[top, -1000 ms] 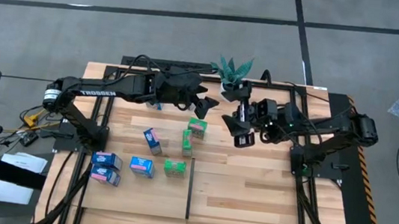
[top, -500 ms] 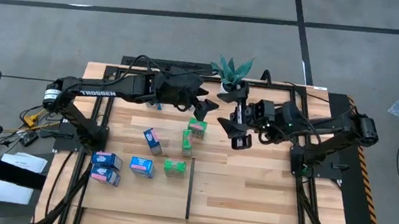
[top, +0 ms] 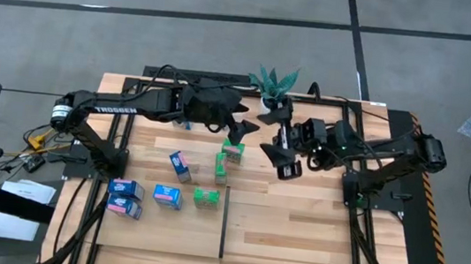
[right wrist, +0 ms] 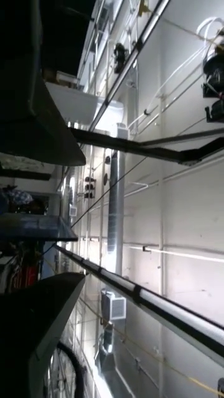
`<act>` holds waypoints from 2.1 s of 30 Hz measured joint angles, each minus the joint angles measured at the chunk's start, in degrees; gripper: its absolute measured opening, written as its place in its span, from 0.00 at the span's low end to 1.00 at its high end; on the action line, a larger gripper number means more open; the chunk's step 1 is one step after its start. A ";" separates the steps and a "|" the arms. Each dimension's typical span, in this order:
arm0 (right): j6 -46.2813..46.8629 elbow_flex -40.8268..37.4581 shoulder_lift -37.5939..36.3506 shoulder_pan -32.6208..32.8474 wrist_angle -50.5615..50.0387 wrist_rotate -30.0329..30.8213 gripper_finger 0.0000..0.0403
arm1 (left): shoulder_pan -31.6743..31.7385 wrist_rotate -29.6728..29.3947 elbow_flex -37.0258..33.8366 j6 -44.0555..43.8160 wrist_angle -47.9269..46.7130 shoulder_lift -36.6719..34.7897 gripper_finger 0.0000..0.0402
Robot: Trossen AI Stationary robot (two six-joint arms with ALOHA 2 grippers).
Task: Stack cereal on shelf
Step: Put the blue cereal box on the shelf aligned with the other blue cereal boxes
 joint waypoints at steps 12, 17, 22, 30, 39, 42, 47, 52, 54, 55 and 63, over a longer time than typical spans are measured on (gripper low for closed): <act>-0.15 1.93 0.00 0.96 -1.47 -0.59 0.79 | 1.41 3.98 -0.02 -1.07 0.27 0.02 1.00; -0.15 5.53 0.00 1.57 -10.46 -1.67 0.79 | 3.45 8.91 -0.06 -2.73 -0.93 1.29 1.00; -0.05 6.43 0.01 1.00 -13.96 -1.64 0.79 | 4.95 12.35 -0.04 -5.74 -6.98 1.10 1.00; -8.37 6.45 -7.68 1.16 -23.04 -1.67 0.79 | 3.67 18.48 -0.06 -1.34 -19.48 -6.20 1.00; -13.14 6.46 -23.13 -0.40 -48.96 3.22 0.79 | -7.90 14.42 0.02 5.31 -30.22 -15.29 1.00; -13.09 6.45 -26.65 -1.48 -56.76 7.48 0.79 | -12.46 7.59 0.02 5.40 -39.04 -15.83 1.00; -12.90 6.41 -29.89 -2.45 -63.48 10.23 0.79 | -16.63 -1.18 0.02 2.52 -51.39 -13.82 1.00; -11.28 6.41 -29.97 -2.80 -66.91 10.98 0.79 | -18.59 -3.39 0.02 0.30 -59.48 -9.25 1.00; -11.13 6.41 -29.77 -2.79 -67.73 11.10 0.79 | -18.92 -3.90 0.02 0.09 -61.54 -7.18 1.00; -11.10 6.41 -29.53 -2.79 -68.07 11.10 0.79 | -18.95 -4.17 0.02 -0.32 -62.20 -6.23 1.00; -8.48 6.43 -28.59 -2.77 -72.56 10.97 0.79 | -19.02 -8.37 0.02 -8.67 -63.25 -2.08 1.00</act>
